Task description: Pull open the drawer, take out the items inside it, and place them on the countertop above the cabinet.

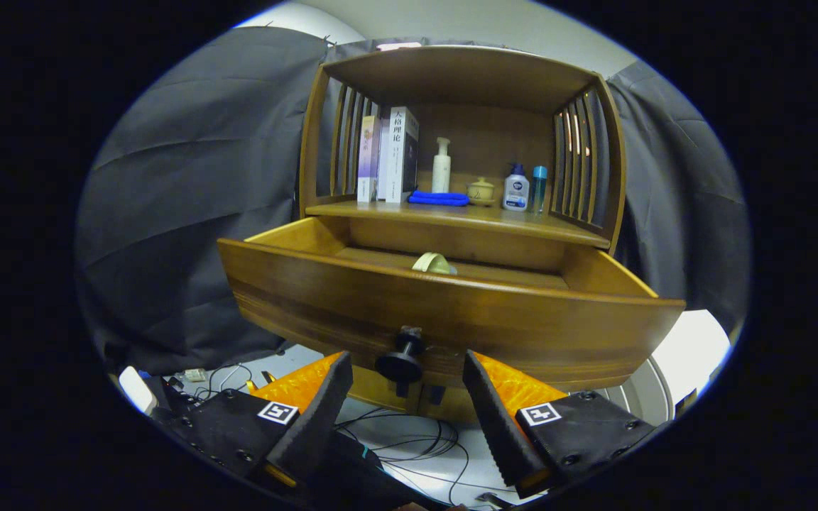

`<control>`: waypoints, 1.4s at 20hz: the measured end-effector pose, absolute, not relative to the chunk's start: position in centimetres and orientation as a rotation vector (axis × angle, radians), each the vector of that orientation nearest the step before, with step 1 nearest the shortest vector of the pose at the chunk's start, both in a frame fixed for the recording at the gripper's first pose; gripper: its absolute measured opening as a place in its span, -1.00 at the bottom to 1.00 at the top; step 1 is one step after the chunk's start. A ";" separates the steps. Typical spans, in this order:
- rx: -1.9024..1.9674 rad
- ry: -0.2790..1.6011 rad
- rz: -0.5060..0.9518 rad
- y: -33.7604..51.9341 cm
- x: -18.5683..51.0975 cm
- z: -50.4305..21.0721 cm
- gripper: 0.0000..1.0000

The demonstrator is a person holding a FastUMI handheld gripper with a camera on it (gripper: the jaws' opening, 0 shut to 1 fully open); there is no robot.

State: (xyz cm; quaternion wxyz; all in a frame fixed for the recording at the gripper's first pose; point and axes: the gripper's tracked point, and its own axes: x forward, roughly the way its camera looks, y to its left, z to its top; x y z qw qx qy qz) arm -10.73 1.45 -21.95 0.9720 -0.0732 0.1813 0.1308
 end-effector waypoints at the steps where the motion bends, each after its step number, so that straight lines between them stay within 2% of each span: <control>1: -0.138 0.363 0.267 1.2 -10.6 -21.0 0.97; 6: -0.102 0.334 0.232 -0.1 -7.9 -16.7 0.96; 14: -0.092 0.457 0.262 3.5 -0.9 -15.5 0.95; 18: -0.096 0.601 0.299 5.0 2.0 -17.4 0.95; 28: -0.038 0.881 0.224 5.1 8.7 -21.5 0.92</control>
